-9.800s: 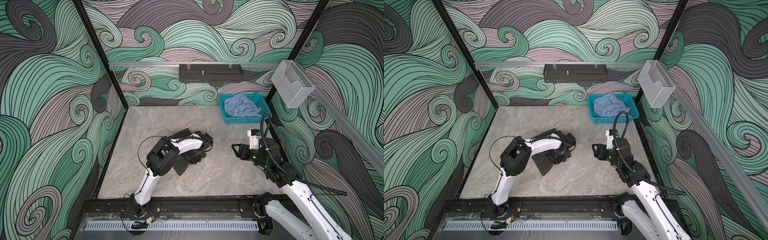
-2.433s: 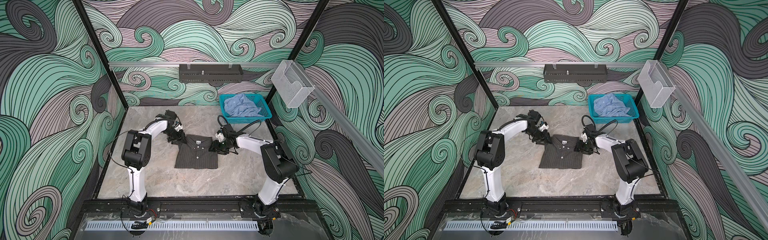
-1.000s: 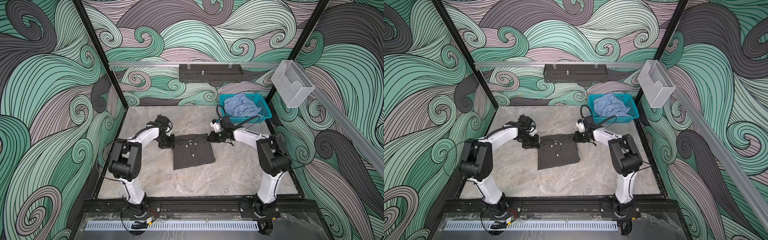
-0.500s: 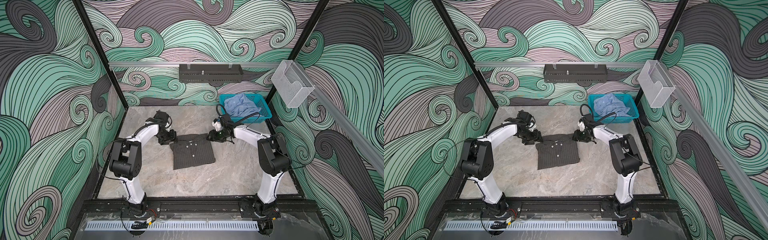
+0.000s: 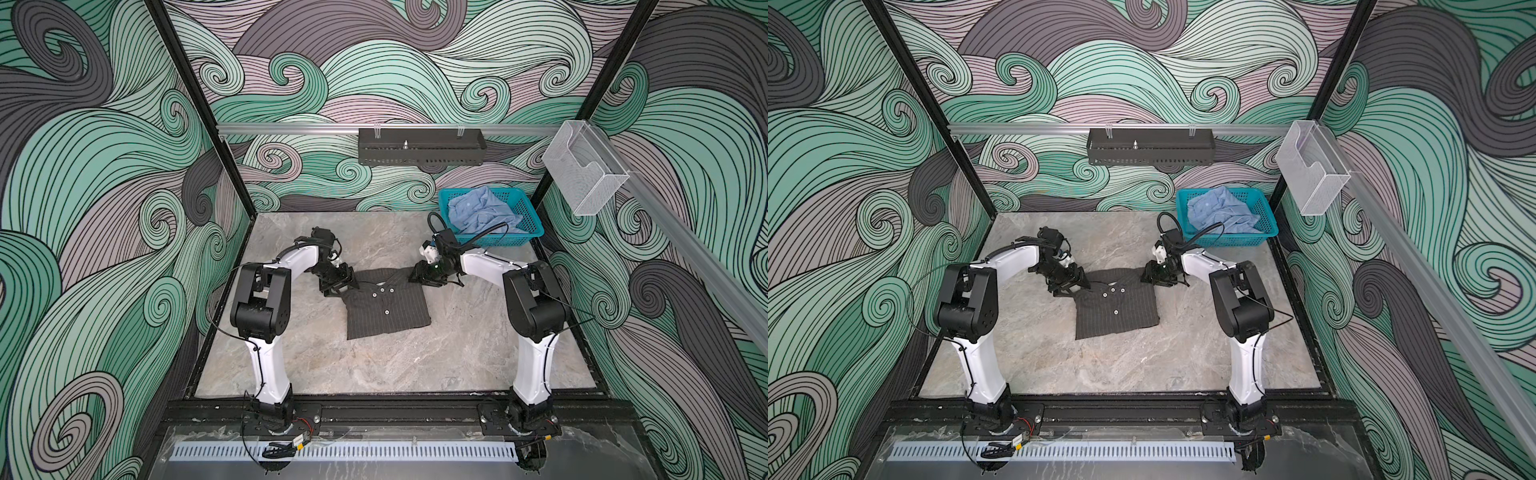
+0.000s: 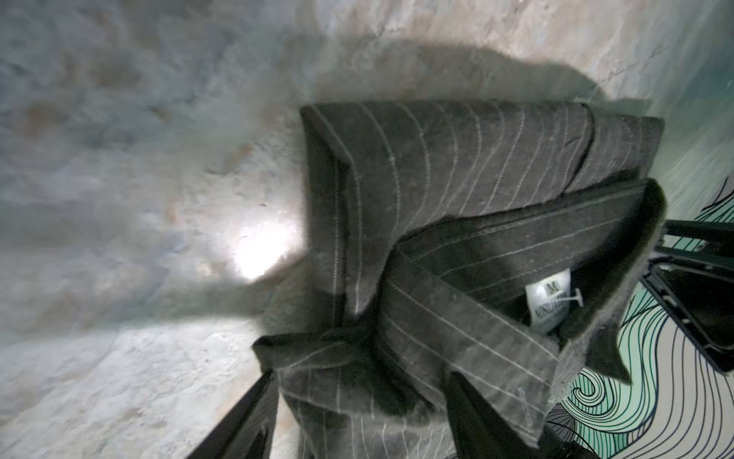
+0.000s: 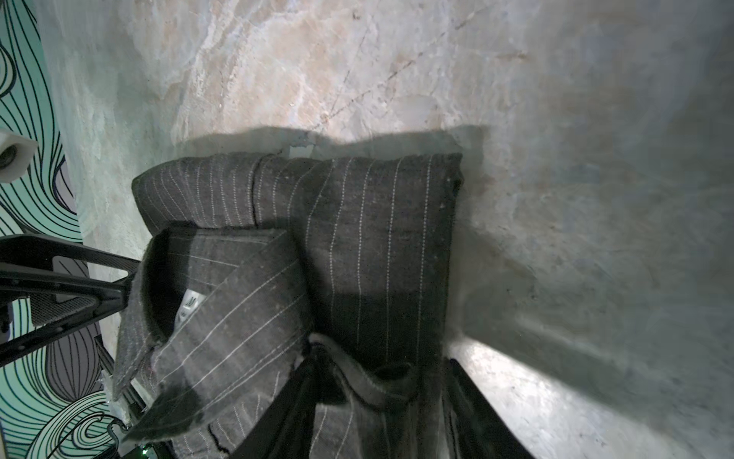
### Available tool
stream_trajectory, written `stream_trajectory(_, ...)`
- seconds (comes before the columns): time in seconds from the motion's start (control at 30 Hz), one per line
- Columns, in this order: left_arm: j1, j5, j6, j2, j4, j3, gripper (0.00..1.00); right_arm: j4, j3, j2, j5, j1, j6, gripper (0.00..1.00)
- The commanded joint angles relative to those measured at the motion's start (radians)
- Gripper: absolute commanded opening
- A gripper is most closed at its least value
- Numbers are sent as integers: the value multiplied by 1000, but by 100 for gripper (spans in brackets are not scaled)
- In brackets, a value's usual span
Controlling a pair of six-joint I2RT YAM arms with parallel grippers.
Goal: Fold and stack the long sleeve shirts
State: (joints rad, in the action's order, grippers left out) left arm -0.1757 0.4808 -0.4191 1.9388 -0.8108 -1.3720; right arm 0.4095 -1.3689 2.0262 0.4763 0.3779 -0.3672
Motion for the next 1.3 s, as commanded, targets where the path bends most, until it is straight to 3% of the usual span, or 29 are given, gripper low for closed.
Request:
stream_trajectory(0.0,16,35,-10,-81,-34,6,71,2,-37,16,34,0,-10,50)
stream_trajectory(0.13,37,90,-28,-93,-4,45,70,-8,-43,30,54,0,-19,43)
stream_trajectory(0.3,44,204,-53,-12,61,53,58,-32,-43,25,70,0,-19,24)
stream_trajectory(0.47,44,251,-60,43,86,44,55,-44,-32,14,77,0,-12,13)
stream_trajectory(0.63,44,235,-50,28,76,16,58,-43,-31,14,79,0,-2,10)
stream_trajectory(0.73,44,167,-10,31,-1,-56,59,-44,-26,14,82,0,-1,10)
stream_trajectory(0.87,38,117,46,63,-91,-153,52,-44,-18,7,82,1,4,9)
stream_trajectory(1.03,12,129,112,161,-182,-267,46,-45,-12,3,85,1,7,9)
stream_trajectory(1.27,-14,143,154,254,-228,-313,48,-44,-8,3,90,1,9,8)
